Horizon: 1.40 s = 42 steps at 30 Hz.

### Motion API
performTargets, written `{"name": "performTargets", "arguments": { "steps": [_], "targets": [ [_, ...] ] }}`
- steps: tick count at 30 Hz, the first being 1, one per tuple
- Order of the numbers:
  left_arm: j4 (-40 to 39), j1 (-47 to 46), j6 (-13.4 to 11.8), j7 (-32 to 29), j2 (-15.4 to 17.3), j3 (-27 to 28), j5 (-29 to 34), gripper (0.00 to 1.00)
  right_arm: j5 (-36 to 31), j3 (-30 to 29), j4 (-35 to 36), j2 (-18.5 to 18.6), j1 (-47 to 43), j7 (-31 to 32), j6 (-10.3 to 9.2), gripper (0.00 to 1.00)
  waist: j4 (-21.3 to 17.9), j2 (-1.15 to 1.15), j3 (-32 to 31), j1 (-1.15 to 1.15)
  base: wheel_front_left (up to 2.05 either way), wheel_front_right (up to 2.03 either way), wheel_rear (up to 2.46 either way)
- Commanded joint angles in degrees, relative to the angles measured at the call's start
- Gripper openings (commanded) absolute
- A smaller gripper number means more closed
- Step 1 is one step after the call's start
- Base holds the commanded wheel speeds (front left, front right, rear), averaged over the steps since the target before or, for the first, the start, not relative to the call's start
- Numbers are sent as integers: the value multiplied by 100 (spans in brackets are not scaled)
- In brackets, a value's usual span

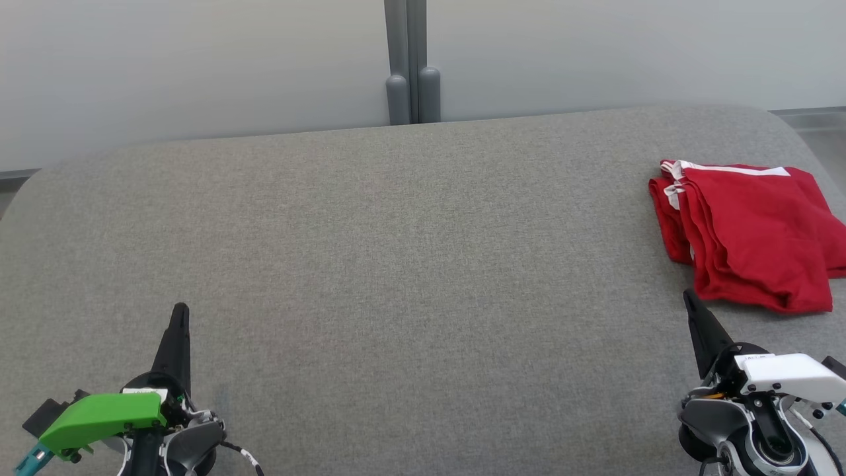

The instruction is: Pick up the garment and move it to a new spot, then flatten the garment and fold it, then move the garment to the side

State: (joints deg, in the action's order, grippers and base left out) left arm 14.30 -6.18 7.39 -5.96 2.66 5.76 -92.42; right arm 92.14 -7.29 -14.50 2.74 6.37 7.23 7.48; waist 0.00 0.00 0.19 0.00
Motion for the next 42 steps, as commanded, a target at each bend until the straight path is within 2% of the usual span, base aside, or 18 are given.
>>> {"name": "performTargets", "arguments": {
  "steps": [1,42],
  "targets": [
    [-16,-65,25,0,40,22,-10,0,29,-12,26,26,39,17,2,0,0,0,0,0,0,0,0],
    [-17,-65,25,0,40,22,-10,0,29,-11,26,26,39,17,2,0,0,0,0,0,0,0,0]
  ]
}}
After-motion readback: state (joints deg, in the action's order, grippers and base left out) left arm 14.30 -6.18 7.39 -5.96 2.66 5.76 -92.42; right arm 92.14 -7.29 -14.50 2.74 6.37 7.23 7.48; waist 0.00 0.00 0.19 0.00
